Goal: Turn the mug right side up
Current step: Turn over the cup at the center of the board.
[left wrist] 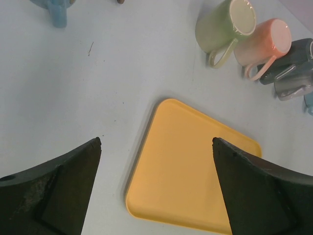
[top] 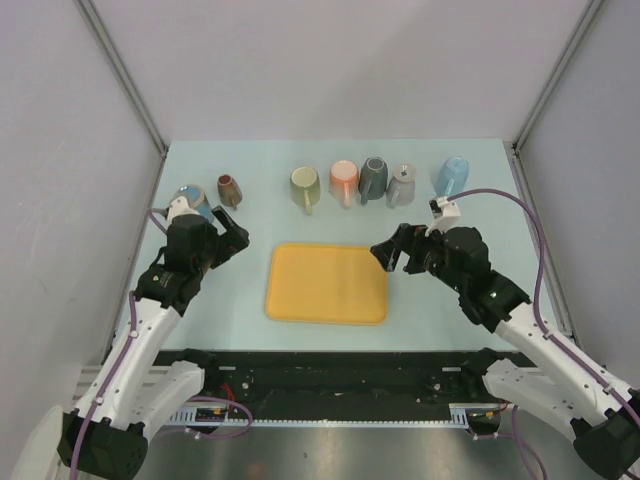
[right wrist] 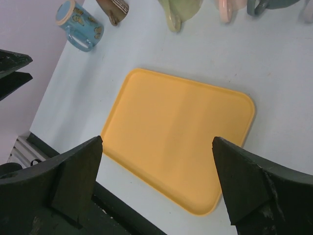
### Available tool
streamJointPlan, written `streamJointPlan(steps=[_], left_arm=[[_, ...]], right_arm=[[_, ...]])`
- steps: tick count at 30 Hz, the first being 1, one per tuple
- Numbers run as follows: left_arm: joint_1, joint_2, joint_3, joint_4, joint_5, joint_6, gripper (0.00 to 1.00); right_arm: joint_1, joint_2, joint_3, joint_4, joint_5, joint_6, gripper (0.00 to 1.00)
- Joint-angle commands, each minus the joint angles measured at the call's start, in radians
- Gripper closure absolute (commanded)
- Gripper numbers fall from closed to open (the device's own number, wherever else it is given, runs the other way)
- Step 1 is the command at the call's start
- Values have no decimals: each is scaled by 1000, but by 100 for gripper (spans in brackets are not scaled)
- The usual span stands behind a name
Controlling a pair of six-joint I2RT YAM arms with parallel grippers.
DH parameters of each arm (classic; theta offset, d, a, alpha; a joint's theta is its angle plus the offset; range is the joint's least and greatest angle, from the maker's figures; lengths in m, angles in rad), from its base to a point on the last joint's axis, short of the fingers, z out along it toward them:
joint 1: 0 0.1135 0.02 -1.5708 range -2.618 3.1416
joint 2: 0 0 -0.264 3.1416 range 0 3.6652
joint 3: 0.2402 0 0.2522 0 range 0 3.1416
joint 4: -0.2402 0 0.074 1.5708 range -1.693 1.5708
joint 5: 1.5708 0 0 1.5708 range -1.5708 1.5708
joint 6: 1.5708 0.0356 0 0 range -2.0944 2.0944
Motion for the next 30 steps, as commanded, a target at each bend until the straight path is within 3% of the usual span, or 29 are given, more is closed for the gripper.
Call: streamJointPlan(steps=[1, 6, 10, 13, 20, 25, 30], left_arm=[[5, -10, 0, 17, 9, 91, 0], [5, -35, -10, -2, -25, 146, 0], [5, -26, 3, 3, -39, 163, 0], [5, 5, 18, 3, -56, 175, 0], [29, 160, 94, -20, -247, 203, 0], [181, 270, 122, -25, -214, 177, 0], [235, 413, 174, 37, -169, 164, 2]], right_arm=[[5, 8, 3, 40, -29, 16, 0], [-54, -56, -44, 88, -57, 102, 0], [-120, -81, -110, 215, -236, 113, 0], [-120, -53, -112, 203, -275, 92, 0], [-13, 51, -34, 36, -76, 31, 0], [119, 65, 34, -49, 133, -38, 0], [147, 87, 35, -53, 161, -55, 0]])
